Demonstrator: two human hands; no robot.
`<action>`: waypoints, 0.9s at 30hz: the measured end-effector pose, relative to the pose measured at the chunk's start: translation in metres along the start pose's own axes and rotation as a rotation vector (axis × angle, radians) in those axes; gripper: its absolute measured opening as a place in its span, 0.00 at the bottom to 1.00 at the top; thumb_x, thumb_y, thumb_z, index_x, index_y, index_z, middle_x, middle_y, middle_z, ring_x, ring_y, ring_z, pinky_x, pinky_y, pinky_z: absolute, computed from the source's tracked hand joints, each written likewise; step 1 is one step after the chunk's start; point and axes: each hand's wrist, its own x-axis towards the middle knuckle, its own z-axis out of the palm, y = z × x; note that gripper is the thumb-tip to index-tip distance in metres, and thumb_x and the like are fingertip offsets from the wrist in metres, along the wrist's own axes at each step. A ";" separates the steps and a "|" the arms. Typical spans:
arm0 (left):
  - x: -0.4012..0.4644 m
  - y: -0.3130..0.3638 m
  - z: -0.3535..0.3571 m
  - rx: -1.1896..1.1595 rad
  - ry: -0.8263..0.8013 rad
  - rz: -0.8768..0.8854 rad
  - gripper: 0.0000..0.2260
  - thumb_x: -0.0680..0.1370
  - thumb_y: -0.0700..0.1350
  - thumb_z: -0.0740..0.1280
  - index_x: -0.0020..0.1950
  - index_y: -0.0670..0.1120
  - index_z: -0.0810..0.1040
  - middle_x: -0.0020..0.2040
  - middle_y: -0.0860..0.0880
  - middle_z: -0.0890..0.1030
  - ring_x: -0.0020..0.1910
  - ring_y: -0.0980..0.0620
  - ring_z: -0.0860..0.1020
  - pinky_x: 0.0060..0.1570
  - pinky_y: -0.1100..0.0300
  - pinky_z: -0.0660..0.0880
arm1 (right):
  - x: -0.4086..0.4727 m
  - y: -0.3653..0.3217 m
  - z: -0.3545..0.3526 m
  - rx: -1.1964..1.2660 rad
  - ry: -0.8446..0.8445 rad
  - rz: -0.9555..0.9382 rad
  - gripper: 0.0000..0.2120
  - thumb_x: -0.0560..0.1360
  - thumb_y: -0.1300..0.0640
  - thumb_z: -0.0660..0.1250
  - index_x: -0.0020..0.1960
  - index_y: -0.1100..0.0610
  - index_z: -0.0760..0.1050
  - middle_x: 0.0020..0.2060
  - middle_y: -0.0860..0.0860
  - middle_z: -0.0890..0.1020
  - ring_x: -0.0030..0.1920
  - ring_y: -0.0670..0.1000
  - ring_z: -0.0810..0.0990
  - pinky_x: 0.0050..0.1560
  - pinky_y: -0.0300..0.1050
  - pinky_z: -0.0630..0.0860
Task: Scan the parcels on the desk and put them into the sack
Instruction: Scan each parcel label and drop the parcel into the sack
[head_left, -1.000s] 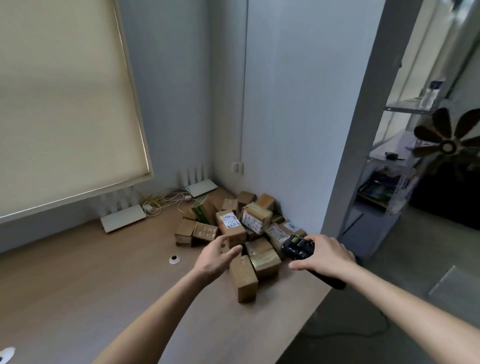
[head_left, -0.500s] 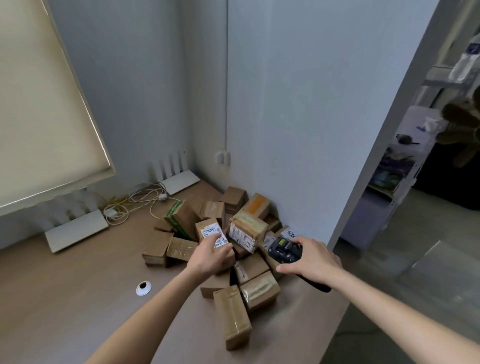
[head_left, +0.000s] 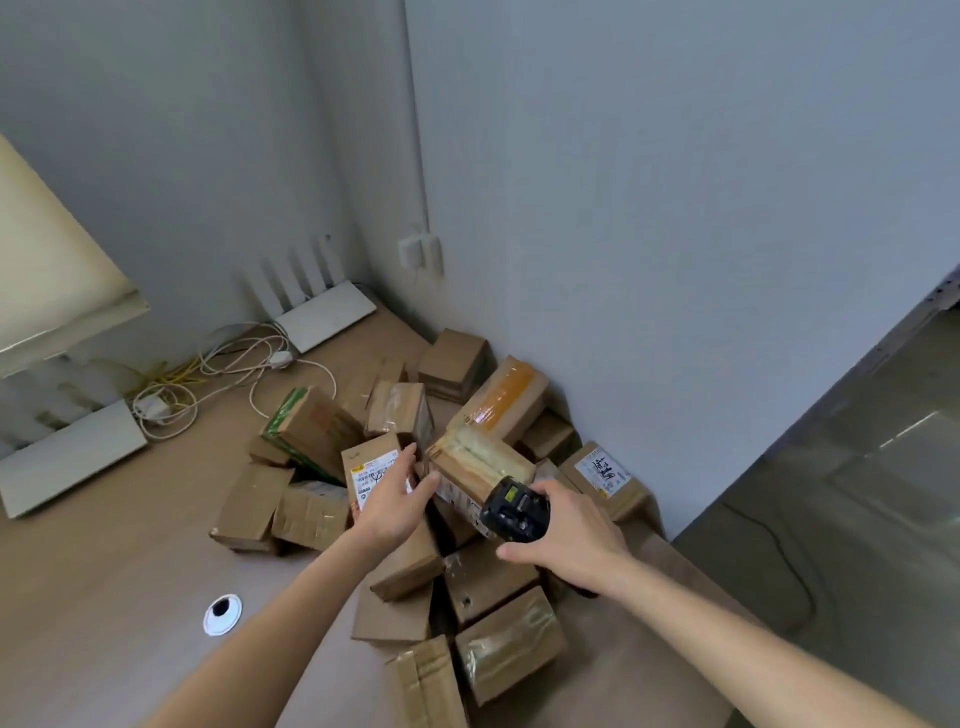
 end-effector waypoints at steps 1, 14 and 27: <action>0.009 0.001 0.003 -0.004 -0.016 -0.007 0.29 0.83 0.55 0.61 0.82 0.52 0.53 0.79 0.49 0.63 0.78 0.47 0.62 0.75 0.48 0.60 | 0.009 0.004 0.001 0.012 -0.015 -0.009 0.46 0.62 0.31 0.79 0.74 0.46 0.69 0.65 0.43 0.79 0.64 0.48 0.79 0.58 0.44 0.77; 0.023 0.017 -0.010 -0.280 0.079 0.082 0.16 0.83 0.41 0.63 0.70 0.52 0.75 0.56 0.42 0.79 0.53 0.52 0.79 0.49 0.62 0.80 | 0.046 0.019 -0.038 0.380 -0.033 -0.093 0.39 0.64 0.40 0.84 0.69 0.44 0.71 0.60 0.37 0.79 0.61 0.38 0.78 0.54 0.31 0.72; -0.142 0.013 -0.077 -0.403 0.059 0.313 0.20 0.83 0.47 0.64 0.73 0.63 0.67 0.54 0.47 0.80 0.54 0.54 0.82 0.43 0.67 0.78 | -0.074 -0.065 -0.067 0.509 0.038 -0.252 0.35 0.61 0.43 0.82 0.63 0.50 0.74 0.55 0.42 0.81 0.55 0.38 0.79 0.48 0.30 0.73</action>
